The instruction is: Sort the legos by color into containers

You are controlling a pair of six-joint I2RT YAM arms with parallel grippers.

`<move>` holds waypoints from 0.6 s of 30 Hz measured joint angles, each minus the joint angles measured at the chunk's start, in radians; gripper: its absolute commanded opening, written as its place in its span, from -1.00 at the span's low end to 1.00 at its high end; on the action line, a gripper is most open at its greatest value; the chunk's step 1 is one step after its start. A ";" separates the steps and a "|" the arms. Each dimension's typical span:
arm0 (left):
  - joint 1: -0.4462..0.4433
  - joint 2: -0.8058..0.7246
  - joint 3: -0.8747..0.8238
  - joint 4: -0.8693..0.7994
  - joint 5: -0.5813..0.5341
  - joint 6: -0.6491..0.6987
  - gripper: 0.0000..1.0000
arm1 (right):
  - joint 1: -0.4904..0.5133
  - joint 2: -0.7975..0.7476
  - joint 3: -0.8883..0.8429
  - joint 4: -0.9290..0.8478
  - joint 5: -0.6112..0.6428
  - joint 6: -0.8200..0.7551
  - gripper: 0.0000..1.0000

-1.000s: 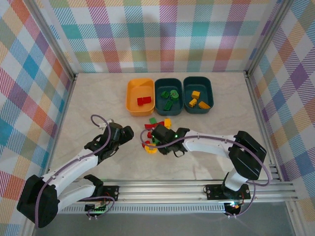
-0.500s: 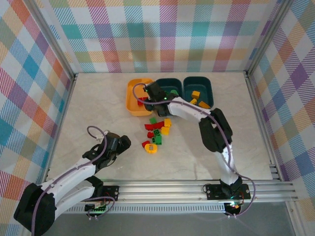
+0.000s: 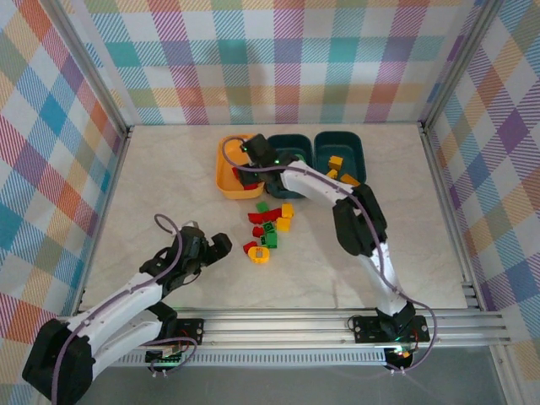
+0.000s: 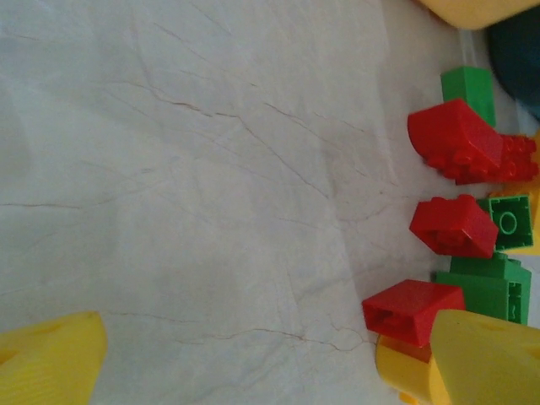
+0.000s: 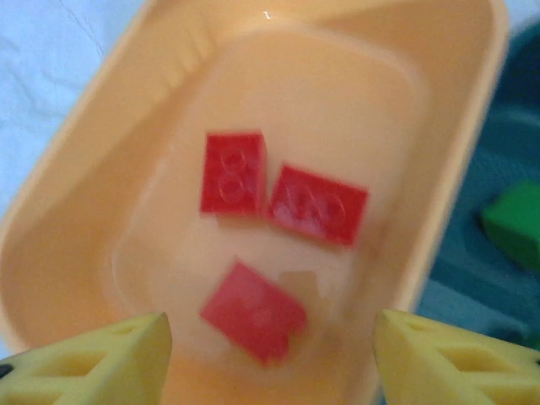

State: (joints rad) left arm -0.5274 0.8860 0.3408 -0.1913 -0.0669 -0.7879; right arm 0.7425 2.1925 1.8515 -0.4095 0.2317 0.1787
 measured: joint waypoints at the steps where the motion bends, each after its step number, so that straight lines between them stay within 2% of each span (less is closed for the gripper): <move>1: -0.017 0.029 0.019 0.005 0.006 0.012 0.86 | 0.002 -0.060 -0.086 0.019 0.003 0.005 0.28; 7: -0.198 0.228 0.192 0.011 -0.006 0.076 0.76 | 0.003 -0.416 -0.503 0.117 0.080 0.055 0.32; 11: -0.330 0.362 0.320 -0.018 -0.053 0.102 0.84 | -0.009 -0.587 -0.703 0.160 0.140 0.095 0.42; 18: -0.446 0.592 0.505 -0.152 -0.145 0.116 0.83 | -0.063 -0.795 -0.993 0.192 0.200 0.151 0.51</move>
State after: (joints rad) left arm -0.9737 1.4784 0.8459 -0.3431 -0.2119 -0.6716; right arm 0.6800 1.3972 0.8589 -0.2176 0.4320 0.3302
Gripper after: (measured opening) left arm 0.926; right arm 0.754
